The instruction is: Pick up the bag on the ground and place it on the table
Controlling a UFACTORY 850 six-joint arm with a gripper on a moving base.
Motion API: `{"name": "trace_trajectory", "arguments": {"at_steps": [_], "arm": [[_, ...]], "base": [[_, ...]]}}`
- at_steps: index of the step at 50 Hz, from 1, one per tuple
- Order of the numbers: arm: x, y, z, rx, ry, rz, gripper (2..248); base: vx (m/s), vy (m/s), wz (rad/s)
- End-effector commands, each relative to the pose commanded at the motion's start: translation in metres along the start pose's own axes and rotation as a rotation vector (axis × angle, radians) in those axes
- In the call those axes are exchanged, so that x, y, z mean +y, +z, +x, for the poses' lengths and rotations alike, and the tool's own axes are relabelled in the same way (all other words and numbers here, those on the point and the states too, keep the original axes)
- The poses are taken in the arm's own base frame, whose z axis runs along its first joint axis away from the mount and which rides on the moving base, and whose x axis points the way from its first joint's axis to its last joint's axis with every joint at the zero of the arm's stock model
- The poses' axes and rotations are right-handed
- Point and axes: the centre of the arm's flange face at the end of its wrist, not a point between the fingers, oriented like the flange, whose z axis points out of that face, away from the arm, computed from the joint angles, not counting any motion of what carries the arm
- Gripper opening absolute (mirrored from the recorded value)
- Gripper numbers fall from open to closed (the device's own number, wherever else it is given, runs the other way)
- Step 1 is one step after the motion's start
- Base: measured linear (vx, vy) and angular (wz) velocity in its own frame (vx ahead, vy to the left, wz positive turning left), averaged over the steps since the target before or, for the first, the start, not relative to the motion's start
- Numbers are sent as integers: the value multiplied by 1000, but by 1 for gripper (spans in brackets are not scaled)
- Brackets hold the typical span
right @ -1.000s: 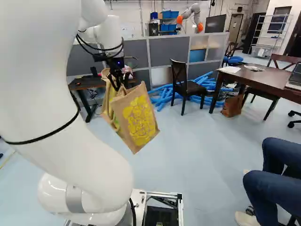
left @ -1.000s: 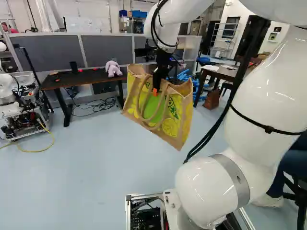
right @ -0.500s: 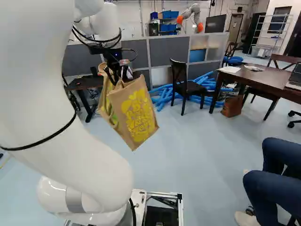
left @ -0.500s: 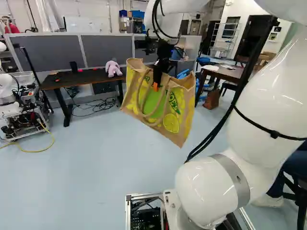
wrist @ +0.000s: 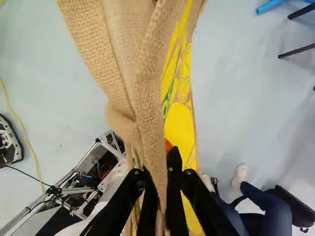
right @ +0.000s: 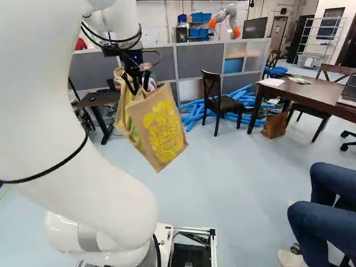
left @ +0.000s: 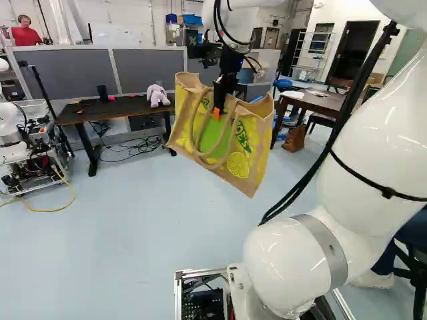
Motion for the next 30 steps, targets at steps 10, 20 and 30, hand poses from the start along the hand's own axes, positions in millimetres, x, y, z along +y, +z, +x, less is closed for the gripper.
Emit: {"name": "trace_trajectory", "arguments": {"at_steps": [10,20,30], "arm": [[0,0,0,0,0,0,22],[0,0,0,0,0,0,22],[0,0,0,0,0,0,22]], "base": [[18,0,0],[121,0,-7],[195,1,-11]]}}
